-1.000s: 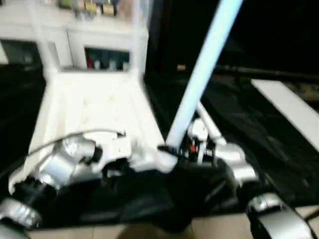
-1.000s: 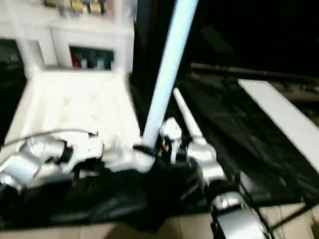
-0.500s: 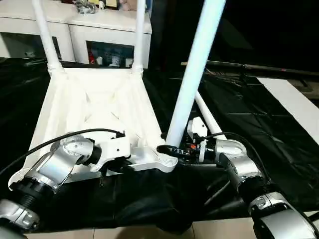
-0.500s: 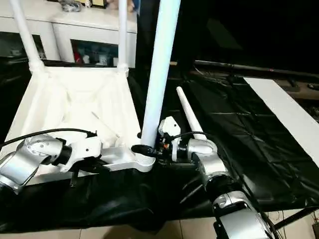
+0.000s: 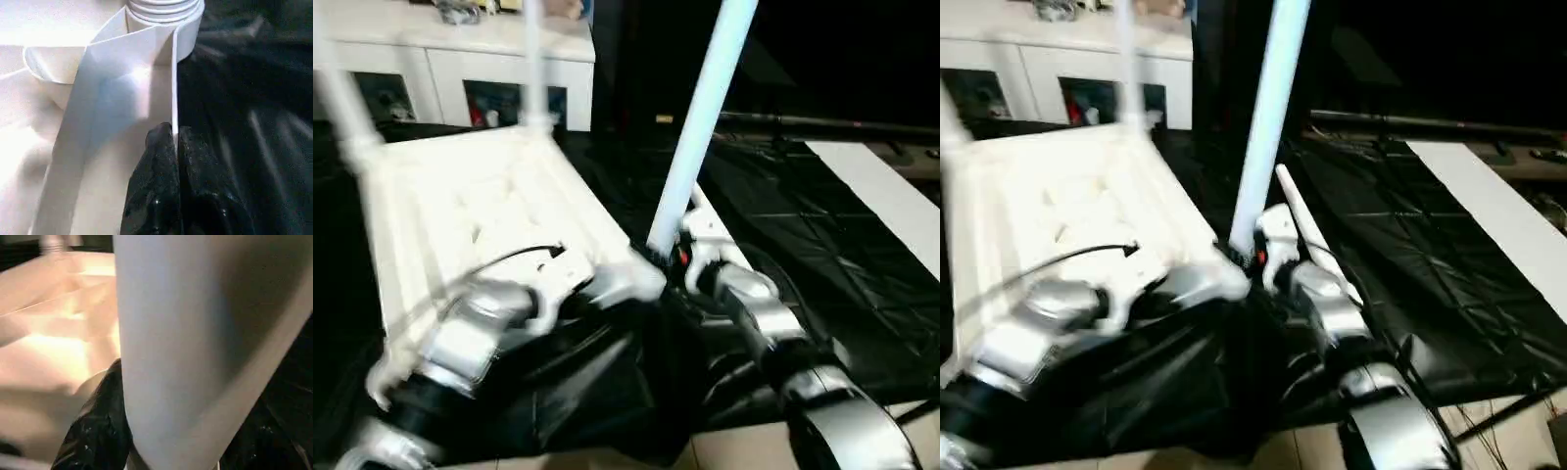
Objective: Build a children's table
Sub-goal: Insert table leg to table base
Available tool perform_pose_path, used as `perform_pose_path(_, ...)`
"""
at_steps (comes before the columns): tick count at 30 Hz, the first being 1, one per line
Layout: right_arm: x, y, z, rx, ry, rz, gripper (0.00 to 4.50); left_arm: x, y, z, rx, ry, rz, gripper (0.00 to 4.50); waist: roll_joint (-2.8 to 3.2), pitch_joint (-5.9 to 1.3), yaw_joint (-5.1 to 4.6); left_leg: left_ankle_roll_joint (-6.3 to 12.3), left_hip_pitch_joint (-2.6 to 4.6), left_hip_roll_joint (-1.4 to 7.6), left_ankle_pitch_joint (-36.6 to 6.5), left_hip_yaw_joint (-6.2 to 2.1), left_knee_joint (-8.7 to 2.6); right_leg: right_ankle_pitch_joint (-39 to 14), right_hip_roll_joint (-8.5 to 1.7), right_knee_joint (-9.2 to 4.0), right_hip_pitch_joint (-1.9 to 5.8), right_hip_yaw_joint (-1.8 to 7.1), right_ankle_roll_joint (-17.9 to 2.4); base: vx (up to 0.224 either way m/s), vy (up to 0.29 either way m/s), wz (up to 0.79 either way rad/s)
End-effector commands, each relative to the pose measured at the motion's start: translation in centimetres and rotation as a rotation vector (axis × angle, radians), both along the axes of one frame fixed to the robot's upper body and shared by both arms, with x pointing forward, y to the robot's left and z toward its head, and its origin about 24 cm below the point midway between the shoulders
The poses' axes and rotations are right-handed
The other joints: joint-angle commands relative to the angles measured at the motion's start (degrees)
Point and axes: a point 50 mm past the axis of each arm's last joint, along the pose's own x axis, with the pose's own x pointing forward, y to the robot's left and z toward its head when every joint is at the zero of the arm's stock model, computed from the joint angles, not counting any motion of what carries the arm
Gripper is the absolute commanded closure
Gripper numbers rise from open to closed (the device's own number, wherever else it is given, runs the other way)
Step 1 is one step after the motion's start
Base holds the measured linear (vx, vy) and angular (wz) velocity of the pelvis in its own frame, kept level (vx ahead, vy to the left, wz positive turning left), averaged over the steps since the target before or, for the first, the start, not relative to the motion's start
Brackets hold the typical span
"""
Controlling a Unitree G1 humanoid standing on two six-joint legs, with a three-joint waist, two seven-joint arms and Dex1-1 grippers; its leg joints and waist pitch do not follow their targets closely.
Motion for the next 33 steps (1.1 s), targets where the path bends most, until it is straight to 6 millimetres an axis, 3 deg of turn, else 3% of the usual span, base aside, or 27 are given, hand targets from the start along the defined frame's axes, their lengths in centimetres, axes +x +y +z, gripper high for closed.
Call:
perform_pose_path(1, -3.7, -3.2, -7.4, -0.153, 0.382, -0.155, 2.64, -0.8, -1.8, 0.9, -0.068, 0.002, -0.058, 4.50, 1.35, -0.16, -0.05, 1.43, -1.70, 1.31, -3.04, -0.22, -3.37, 8.16, -4.91, -4.52, 1.00, 3.65, -8.92, 0.055, 0.010, -0.01)
perform_pose_path(3, -3.3, -1.7, -7.3, -0.139, 0.401, -0.182, 2.64, -1.8, -4.4, 1.6, -0.116, 0.011, -0.065, 4.50, 1.18, -0.37, -0.32, 1.67, -1.72, 1.20, 0.55, -0.12, -3.05, 15.33, -4.77, -4.04, 1.45, 3.48, -9.38, 0.000, 0.000, 0.00)
perform_pose_path(5, -3.2, -1.2, -7.1, -0.129, 0.406, -0.185, 2.64, -1.9, -4.8, 1.8, -0.118, 0.012, -0.061, 4.50, 1.25, -0.22, -0.57, 2.14, -1.76, 0.87, 1.03, -0.05, -2.88, 17.98, -4.52, -4.13, 1.50, 3.37, -9.31, 0.000, 0.000, 0.00)
perform_pose_path(10, -3.2, -0.2, -7.1, -0.140, 0.422, -0.165, 2.64, -1.8, -4.4, 1.8, -0.077, 0.014, -0.033, 4.50, 1.28, 0.40, -1.27, 1.46, -1.51, 1.39, -8.39, -0.16, -3.59, 1.72, -5.02, -5.38, 0.72, 3.42, -8.58, 0.000, 0.000, 0.00)
perform_pose_path(12, -3.3, -0.1, -7.3, -0.148, 0.423, -0.159, 2.64, -1.9, -4.1, 1.9, -0.060, 0.013, -0.026, 4.50, 1.22, 0.40, -1.34, 1.47, -1.60, 1.41, -8.96, -0.22, -3.63, -0.48, -5.14, -5.55, 0.64, 3.54, -8.22, 0.000, 0.000, 0.00)
perform_pose_path(16, -3.5, 0.0, -7.5, -0.165, 0.417, -0.145, 2.64, -2.0, -3.8, 1.9, -0.035, 0.013, -0.011, 4.50, 1.28, 0.31, -1.75, 1.80, -1.75, 1.34, -5.95, -0.17, -3.40, 4.39, -5.03, -5.11, 0.81, 3.54, -8.67, 0.000, 0.000, 0.00)
perform_pose_path(27, -3.8, 0.7, -7.3, -0.123, 0.409, -0.046, 2.64, -2.2, -3.6, 1.9, -0.014, -0.004, -0.070, 4.50, 1.25, 0.31, -2.08, 2.35, -1.71, 1.34, -6.23, -0.12, -3.31, 4.21, -5.06, -5.14, 0.79, 3.56, -9.25, 0.000, 0.000, 0.00)
perform_pose_path(28, -4.0, 0.9, -7.2, -0.106, 0.403, 0.023, 2.64, -2.3, -3.3, 1.9, -0.005, 0.001, -0.101, 4.50, 0.83, 0.29, -2.17, 2.50, -1.80, 1.34, -5.80, -0.07, -3.25, 4.64, -5.04, -5.10, 0.87, 3.57, -9.31, 0.000, 0.000, 0.00)
perform_pose_path(29, -4.2, 1.0, -7.0, -0.092, 0.401, 0.091, 2.64, -2.3, -3.0, 1.9, 0.009, -0.003, -0.136, 4.50, 1.11, 0.25, -2.12, 2.97, -1.81, 1.32, -5.51, -0.14, -3.23, 5.13, -5.05, -5.03, 0.91, 3.54, -9.51, 0.000, 0.000, 0.00)
perform_pose_path(33, -5.0, 0.7, -6.9, -0.093, 0.394, 0.286, 2.64, -2.1, -1.5, 1.9, 0.052, -0.012, -0.223, 4.50, 1.16, 0.13, -1.67, 4.60, -1.56, 1.46, -1.88, 0.03, -2.92, 10.55, -4.98, -4.58, 1.00, 3.49, -10.86, 0.000, 0.000, 0.00)
